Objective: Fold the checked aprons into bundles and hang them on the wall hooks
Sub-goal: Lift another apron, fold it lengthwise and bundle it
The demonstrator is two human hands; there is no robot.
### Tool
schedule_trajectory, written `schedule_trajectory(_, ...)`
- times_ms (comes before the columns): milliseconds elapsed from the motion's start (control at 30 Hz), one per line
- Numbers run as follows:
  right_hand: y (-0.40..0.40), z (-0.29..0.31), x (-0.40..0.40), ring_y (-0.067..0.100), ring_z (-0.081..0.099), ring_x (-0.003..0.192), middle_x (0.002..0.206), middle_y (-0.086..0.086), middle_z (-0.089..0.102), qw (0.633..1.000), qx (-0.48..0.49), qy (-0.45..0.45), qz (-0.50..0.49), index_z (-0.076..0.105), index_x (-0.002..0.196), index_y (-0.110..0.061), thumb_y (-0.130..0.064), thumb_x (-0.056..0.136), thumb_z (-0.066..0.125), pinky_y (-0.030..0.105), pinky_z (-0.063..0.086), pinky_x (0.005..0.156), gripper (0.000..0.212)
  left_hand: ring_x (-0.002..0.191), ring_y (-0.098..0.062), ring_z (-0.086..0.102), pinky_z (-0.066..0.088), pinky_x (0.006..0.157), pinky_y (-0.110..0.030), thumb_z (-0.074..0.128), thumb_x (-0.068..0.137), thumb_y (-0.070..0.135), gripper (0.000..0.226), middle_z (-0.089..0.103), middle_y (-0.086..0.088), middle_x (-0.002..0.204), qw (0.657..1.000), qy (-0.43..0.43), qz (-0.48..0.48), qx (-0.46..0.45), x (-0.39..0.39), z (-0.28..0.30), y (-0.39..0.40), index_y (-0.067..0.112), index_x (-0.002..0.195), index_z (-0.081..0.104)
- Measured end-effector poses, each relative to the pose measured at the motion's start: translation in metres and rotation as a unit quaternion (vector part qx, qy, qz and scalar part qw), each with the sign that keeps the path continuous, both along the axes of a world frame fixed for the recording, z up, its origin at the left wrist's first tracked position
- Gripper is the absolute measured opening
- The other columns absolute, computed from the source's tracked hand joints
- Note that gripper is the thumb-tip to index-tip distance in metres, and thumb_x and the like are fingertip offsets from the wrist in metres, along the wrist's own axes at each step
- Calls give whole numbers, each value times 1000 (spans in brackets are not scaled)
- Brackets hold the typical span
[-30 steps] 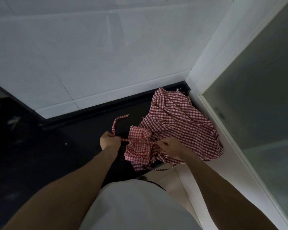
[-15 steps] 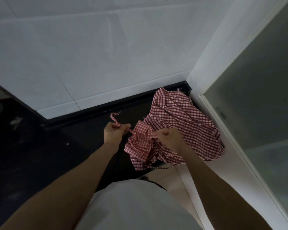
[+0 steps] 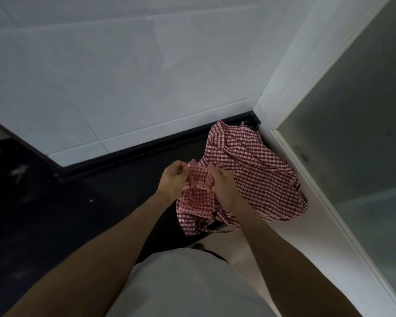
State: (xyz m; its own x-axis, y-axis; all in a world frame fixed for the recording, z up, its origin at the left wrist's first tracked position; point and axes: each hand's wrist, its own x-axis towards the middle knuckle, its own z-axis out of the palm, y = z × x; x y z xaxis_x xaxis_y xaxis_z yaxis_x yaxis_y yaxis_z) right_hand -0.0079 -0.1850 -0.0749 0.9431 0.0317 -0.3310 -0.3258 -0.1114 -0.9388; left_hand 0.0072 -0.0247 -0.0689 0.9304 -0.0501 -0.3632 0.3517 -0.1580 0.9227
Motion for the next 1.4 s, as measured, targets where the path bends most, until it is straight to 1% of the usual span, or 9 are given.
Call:
schedule_trajectory(100, 3, -8, 1, 7, 35, 49, 55, -3, 37, 999, -12, 29, -9, 39, 64, -12, -16, 108, 34, 26, 36, 57, 45, 72, -10, 67, 56, 77, -27, 46, 102, 6, 19, 67, -6, 77, 998, 0, -61, 12, -2, -1, -1, 9, 91, 60)
schedule_trajectory(233, 8, -15, 3, 10, 44, 56, 64, 9, 52, 998, -13, 52, 22, 56, 76, -6, -14, 103, 35, 27, 36, 58, 35, 74, -13, 66, 56, 78, -21, 48, 101, 2, 15, 66, -18, 83, 994, -24, -107, 27, -6, -3, 0, -2, 99, 63)
schedule_trajectory(500, 7, -23, 10, 17, 61, 69, 78, 10, 68, 993, -89, 50, 63, 70, 96, -2, -2, 98, 53, 29, 48, 65, 17, 72, 2, 66, 52, 72, -12, 55, 95, -5, 16, 68, 2, 81, 978, -90, -172, 72, -10, -6, 0, 3, 96, 68)
schedule_trajectory(767, 10, -23, 16, 17, 70, 73, 86, 10, 74, 995, -62, 62, 56, 66, 106, -5, -3, 99, 56, 25, 52, 63, 13, 81, 0, 65, 52, 69, -9, 64, 95, 14, 20, 70, 5, 94, 971, -156, -62, 170, -4, -13, 6, 23, 113, 65)
schedule_trajectory(867, 14, -24, 16, 15, 71, 71, 90, 6, 75, 996, -42, 72, 38, 63, 100, -12, -2, 98, 57, 22, 51, 60, 12, 86, -6, 67, 58, 80, -27, 63, 95, 8, 26, 72, 2, 99, 938, -242, -98, 226, -3, -23, 12, 17, 119, 68)
schedule_trajectory(1067, 15, -23, 19, 16, 70, 72, 96, 12, 74, 994, -50, 85, 47, 62, 110, -4, -1, 98, 56, 23, 51, 61, 14, 65, -16, 66, 58, 63, -28, 66, 90, 8, 43, 64, 1, 71, 955, -113, 20, 272, 3, -16, 18, 15, 131, 56)
schedule_trajectory(1233, 16, -22, 20, 11, 68, 66, 94, 9, 74, 993, -54, 85, 61, 62, 109, -5, -2, 98, 55, 18, 48, 58, 13, 64, -15, 70, 62, 60, -35, 67, 91, 17, 13, 70, -4, 80, 952, 60, 181, 238, 20, -25, 39, 9, 102, 66)
schedule_trajectory(1333, 16, -22, 20, 9, 67, 64, 92, 6, 73, 993, -54, 87, 57, 61, 108, -6, -2, 99, 55, 13, 47, 56, 12, 55, -13, 65, 47, 39, -22, 57, 97, 16, 18, 69, -8, 84, 926, 125, 291, 205, 29, -29, 60, 3, 110, 58)
schedule_trajectory(1400, 17, -23, 19, 10, 67, 64, 90, 5, 73, 993, -52, 90, 55, 61, 107, -7, -2, 99, 55, 14, 47, 56, 11, 62, -19, 65, 49, 44, -26, 55, 98, 18, 31, 64, -14, 99, 914, 160, 332, 171, 31, -27, 69, 3, 122, 45)
